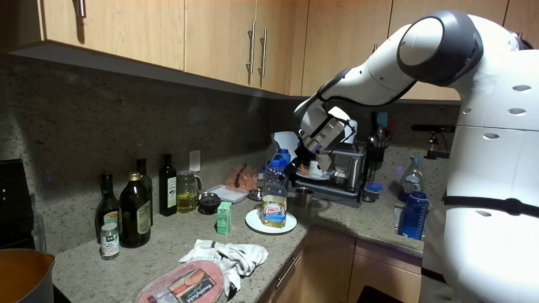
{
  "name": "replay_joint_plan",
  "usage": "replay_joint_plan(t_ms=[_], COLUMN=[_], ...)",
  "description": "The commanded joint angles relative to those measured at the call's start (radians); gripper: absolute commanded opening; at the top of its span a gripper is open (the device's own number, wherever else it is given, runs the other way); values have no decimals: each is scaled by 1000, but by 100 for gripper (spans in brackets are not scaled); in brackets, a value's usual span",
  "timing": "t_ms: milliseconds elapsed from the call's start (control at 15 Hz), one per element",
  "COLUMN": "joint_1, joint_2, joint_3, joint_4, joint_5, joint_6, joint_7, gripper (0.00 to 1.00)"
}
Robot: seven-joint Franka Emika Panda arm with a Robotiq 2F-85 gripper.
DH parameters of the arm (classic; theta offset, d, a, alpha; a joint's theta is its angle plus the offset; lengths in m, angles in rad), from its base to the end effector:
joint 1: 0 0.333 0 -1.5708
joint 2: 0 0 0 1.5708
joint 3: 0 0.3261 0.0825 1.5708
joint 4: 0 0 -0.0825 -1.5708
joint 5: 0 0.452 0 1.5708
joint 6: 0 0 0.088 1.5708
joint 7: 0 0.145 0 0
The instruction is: Move the bottle of oil on the white plate to the left, put the garlic on the white plate in the silver pot
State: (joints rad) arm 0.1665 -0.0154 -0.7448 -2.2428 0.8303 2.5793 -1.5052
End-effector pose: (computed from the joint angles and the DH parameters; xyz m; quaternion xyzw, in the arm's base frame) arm 0.5195 -0.3367 0.3422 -0.9389 -0.1342 -0.3170 0.0037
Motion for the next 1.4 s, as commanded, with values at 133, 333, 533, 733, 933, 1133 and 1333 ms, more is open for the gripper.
replay_joint_plan(t_ms=[133,333,533,733,933,1133,1333], joint_1=[0,5,15,-124,-231,-288,-314], joint_2=[-19,-27,-26,-22,-19,-20,-25], joint_3=[1,6,15,177,305,383,432], joint_4=[19,25,45,68,89,103,114], joint_5=[-14,0,3,2,9,6,3], joint_6=[-24,-55,-92,-111,-120,-121,-117], joint_7=[26,18,13,11,5,4,2], gripper=[39,39,39,39,39,39,39])
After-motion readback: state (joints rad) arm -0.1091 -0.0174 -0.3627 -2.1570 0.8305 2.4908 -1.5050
